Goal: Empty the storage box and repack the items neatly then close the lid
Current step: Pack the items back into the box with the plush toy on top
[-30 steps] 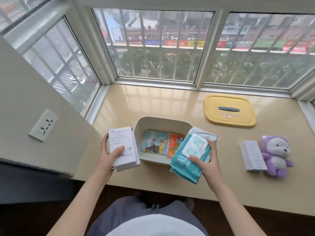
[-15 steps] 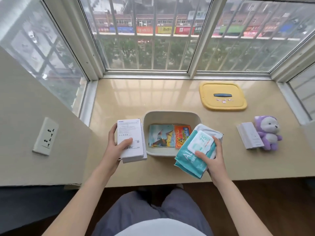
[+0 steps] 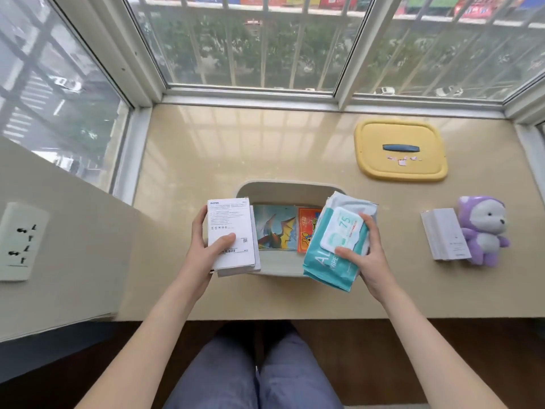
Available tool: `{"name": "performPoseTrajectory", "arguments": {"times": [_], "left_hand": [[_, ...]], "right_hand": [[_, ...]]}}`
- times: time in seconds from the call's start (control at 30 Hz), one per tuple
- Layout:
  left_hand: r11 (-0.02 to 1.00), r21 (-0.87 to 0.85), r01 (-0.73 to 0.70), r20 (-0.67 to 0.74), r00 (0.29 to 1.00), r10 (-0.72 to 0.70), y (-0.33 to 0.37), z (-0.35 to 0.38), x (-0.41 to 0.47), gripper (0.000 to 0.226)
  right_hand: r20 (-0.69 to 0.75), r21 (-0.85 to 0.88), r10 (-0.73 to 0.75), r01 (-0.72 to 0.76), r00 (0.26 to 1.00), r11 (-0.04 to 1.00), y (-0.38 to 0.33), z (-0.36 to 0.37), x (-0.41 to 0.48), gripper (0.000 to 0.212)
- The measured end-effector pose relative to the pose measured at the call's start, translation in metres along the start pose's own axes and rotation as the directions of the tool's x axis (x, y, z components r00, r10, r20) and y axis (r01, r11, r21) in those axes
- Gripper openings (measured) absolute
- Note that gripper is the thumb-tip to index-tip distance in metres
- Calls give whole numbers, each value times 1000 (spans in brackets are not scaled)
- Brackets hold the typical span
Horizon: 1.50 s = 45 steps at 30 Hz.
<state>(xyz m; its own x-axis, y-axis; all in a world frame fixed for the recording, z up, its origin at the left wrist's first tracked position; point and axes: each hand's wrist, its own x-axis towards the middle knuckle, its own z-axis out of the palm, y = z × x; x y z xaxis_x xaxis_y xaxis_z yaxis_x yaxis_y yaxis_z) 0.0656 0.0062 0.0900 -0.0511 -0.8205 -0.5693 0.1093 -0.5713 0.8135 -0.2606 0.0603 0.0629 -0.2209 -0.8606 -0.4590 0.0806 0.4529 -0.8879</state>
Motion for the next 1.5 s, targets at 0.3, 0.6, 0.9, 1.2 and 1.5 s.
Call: {"name": "performPoseTrajectory", "arguments": {"times": [0.3, 0.6, 0.9, 1.2, 1.5], "left_hand": [[1000, -11, 19, -36, 999, -19, -32, 32, 52, 78], [1000, -2, 23, -57, 998, -23, -62, 42, 83, 80], [997, 75, 34, -33, 999, -31, -78, 39, 85, 81], [997, 75, 22, -25, 999, -20, -76, 38, 84, 84], [997, 74, 16, -2, 1000, -16, -75, 42, 85, 83]], "right_hand": [[61, -169, 25, -15, 998, 986, 32, -2, 79, 90], [169, -293, 122, -69, 978, 954, 56, 17, 118, 87], [157, -305, 175, -120, 972, 945, 67, 16, 133, 86], [73, -423, 199, -151, 977, 894, 71, 12, 134, 87], [-121, -627, -45, -42, 992, 778, 79, 18, 117, 74]]}}
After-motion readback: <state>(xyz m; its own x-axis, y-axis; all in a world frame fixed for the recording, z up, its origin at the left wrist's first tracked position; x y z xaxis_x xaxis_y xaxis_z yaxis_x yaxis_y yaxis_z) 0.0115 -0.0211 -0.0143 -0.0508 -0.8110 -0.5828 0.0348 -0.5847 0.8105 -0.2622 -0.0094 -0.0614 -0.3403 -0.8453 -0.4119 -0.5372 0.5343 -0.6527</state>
